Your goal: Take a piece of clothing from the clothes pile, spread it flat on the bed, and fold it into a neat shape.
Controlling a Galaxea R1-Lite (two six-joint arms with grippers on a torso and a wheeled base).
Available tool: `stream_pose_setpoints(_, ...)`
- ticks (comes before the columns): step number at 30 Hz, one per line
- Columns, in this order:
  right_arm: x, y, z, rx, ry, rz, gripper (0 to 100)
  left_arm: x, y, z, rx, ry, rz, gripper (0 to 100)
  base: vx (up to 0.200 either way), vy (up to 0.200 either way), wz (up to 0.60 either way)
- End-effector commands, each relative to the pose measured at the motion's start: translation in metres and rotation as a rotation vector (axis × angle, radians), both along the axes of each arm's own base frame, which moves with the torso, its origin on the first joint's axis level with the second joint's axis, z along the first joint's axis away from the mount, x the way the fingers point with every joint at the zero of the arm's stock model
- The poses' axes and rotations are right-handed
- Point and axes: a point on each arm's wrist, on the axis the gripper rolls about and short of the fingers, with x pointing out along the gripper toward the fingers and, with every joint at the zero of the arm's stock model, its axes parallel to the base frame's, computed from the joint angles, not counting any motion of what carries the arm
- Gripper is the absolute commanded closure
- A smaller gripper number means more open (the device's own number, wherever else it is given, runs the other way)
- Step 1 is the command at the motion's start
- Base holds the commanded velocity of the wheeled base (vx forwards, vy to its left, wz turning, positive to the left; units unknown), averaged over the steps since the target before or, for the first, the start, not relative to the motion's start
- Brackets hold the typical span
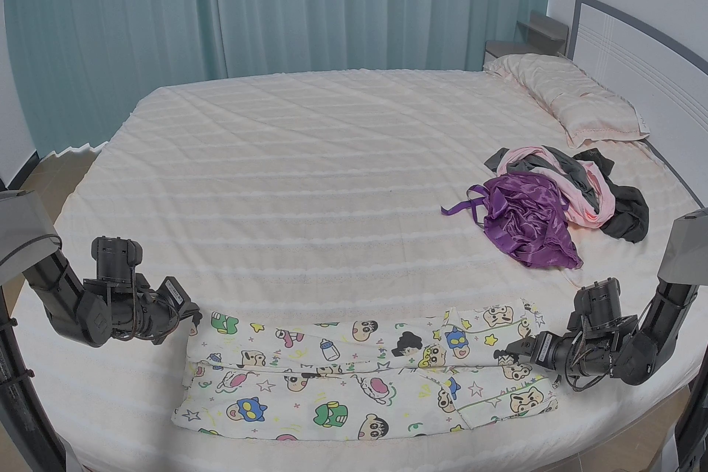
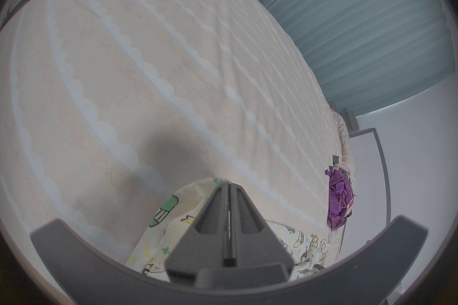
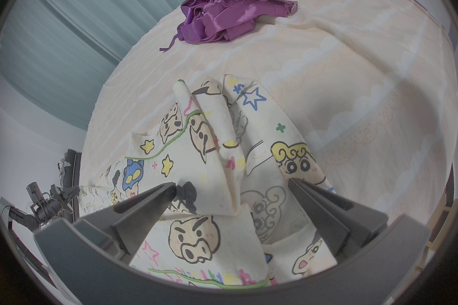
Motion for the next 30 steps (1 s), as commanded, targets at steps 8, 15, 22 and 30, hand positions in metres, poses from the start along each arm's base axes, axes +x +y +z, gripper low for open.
stream_pose_setpoints(8, 0.0, 0.0, 0.0, -0.001, 0.0, 0.001, 0, 0.008, 0.012, 0.001, -0.007, -0.016, 0.034, 100, 0.0, 0.0, 0.0)
stream_pose_setpoints(15, 0.0, 0.0, 0.0, 0.0, 0.002, 0.0, 0, 0.011, 0.011, -0.009, -0.006, 0.009, 0.029, 100, 0.0, 0.0, 0.0)
stream_pose_setpoints(22, -0.002, 0.0, 0.001, 0.0, 0.0, 0.0, 0, 0.014, 0.013, -0.019, -0.007, 0.033, 0.034, 0, 0.0, 0.0, 0.0)
stream_pose_setpoints(30, -0.005, -0.001, 0.003, 0.003, -0.021, -0.004, 0, 0.006, 0.02, -0.006, -0.001, 0.02, 0.058, 0, 0.0, 0.0, 0.0)
